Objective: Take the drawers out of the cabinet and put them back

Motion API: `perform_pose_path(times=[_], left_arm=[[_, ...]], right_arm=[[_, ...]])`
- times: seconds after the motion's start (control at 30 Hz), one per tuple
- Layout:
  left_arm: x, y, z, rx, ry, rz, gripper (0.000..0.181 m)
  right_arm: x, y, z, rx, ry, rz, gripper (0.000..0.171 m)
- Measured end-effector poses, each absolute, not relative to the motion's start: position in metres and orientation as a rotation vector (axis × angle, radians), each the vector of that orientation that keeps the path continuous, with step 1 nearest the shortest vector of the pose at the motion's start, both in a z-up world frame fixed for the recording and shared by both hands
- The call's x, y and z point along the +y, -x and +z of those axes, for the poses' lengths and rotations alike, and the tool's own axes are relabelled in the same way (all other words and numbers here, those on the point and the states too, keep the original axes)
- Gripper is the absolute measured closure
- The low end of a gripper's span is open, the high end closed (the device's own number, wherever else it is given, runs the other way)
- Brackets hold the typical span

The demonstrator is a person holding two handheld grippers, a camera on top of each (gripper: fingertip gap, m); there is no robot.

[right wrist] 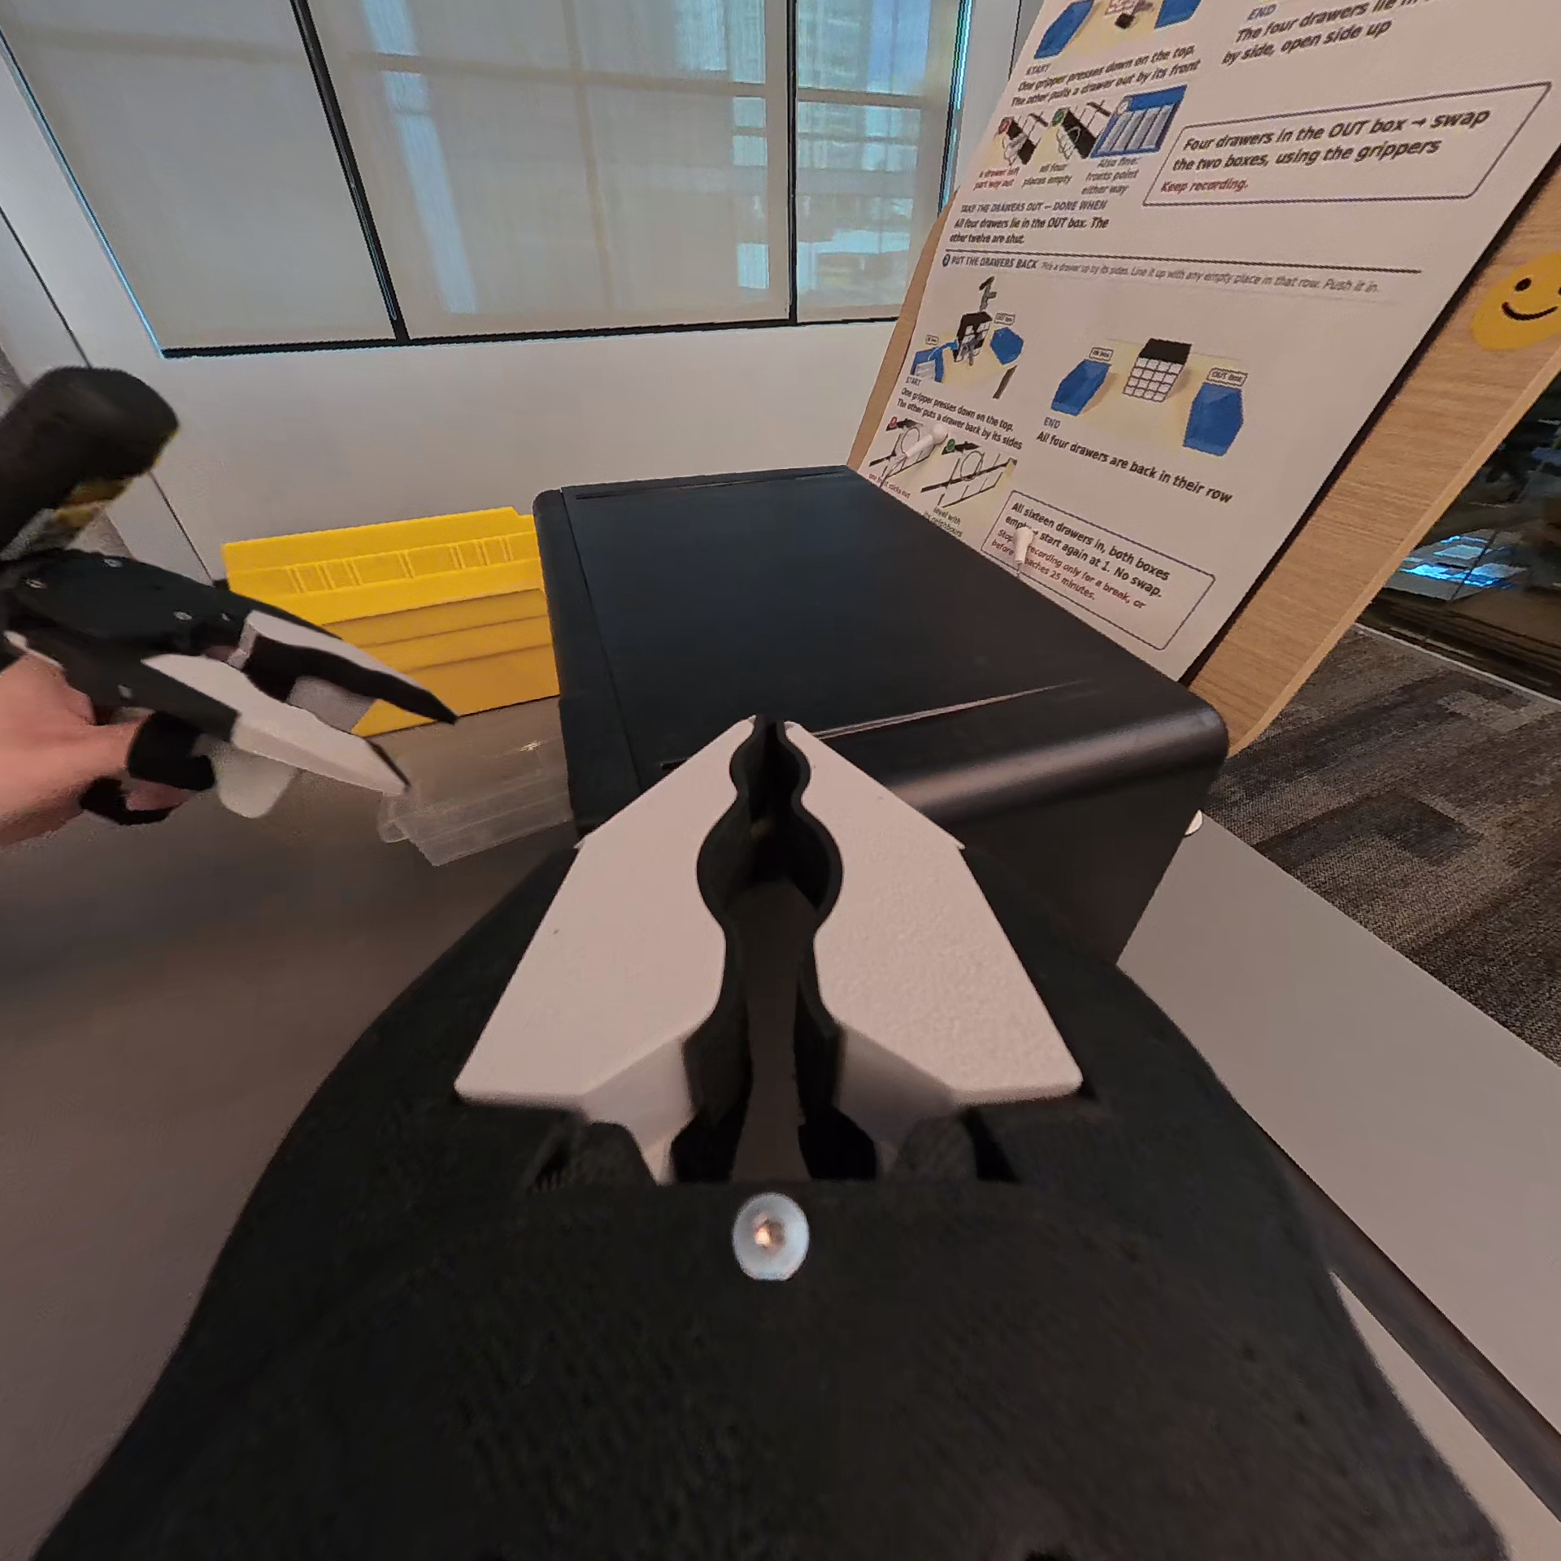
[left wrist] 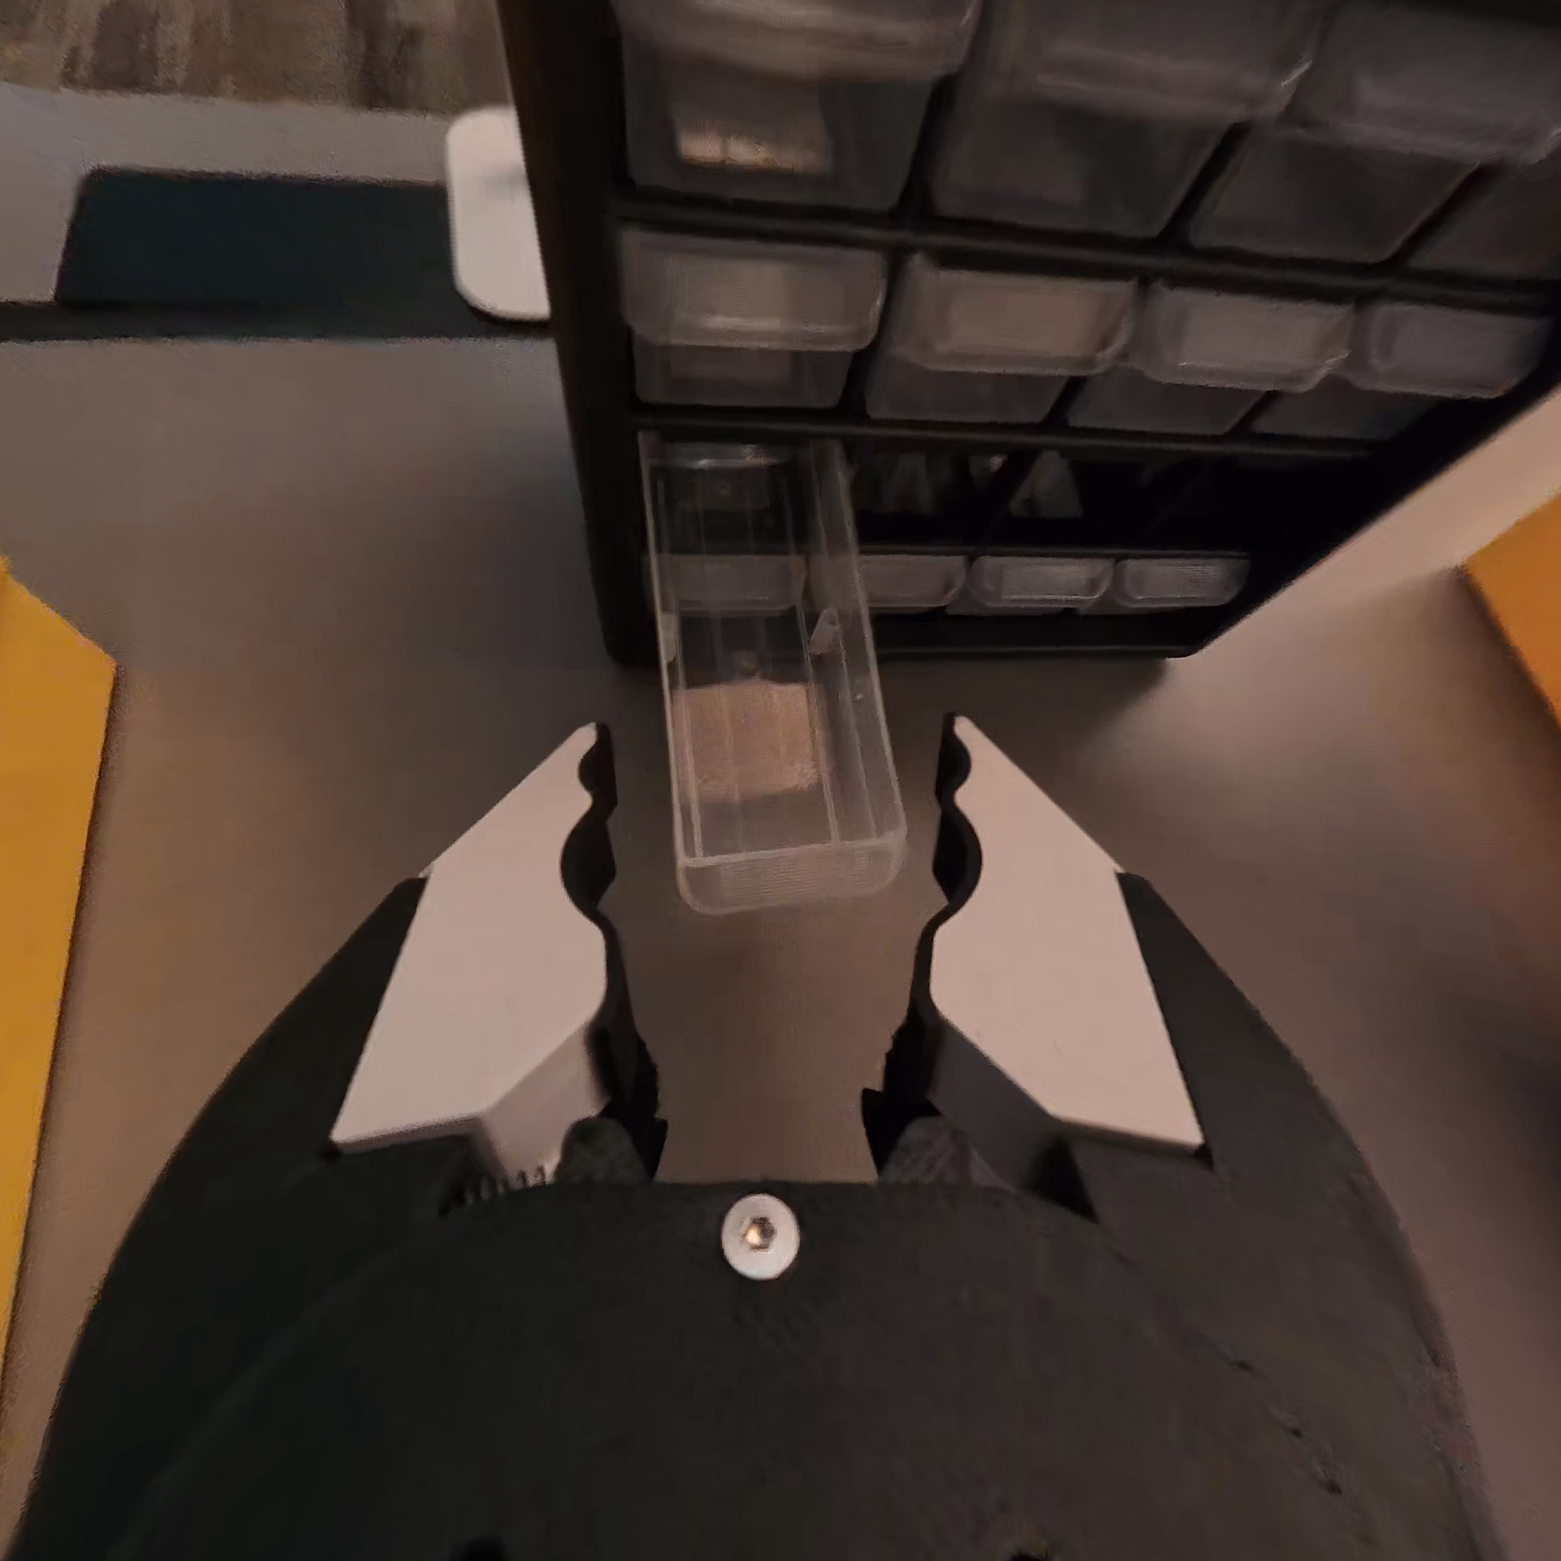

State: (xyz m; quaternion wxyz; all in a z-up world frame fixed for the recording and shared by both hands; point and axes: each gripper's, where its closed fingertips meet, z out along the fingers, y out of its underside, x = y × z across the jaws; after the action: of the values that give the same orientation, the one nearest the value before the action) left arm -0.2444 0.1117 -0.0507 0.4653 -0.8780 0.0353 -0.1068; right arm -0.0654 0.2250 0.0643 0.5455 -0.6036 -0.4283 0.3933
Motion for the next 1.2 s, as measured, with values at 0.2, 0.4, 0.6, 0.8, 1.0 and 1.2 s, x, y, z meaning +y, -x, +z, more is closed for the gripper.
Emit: perform_pose_path(times=[0.2, 0.4, 0.6, 0.8, 1.0, 1.2], left_arm=[[0.086, 0.252, -0.054, 0.491, 2.018, -0.083, 0.119], [0.064, 0.245, -0.056, 0.853, 1.727, 0.437, 0.136], [0.076, 0.24, -0.064, 0.966, 1.607, 0.609, 0.158], [0.108, 0.239, -0.054, 1.023, 1.547, 0.699, 0.181], [0.117, 0.234, -0.036, 1.001, 1.566, 0.545, 0.181], [0.072, 0.229, -0.04, 1.051, 1.557, 0.324, 0.154]], right_arm=[[0.225, 0.065, 0.064, -1.011, 1.437, 0.939, 0.171], [0.225, 0.065, 0.064, -1.008, 1.441, 0.938, 0.171], [0.225, 0.065, 0.064, -1.003, 1.447, 0.941, 0.171], [0.225, 0.065, 0.064, -1.0, 1.454, 0.945, 0.171], [0.225, 0.065, 0.064, -0.996, 1.463, 0.944, 0.171], [0.226, 0.065, 0.064, -0.994, 1.463, 0.959, 0.171]])
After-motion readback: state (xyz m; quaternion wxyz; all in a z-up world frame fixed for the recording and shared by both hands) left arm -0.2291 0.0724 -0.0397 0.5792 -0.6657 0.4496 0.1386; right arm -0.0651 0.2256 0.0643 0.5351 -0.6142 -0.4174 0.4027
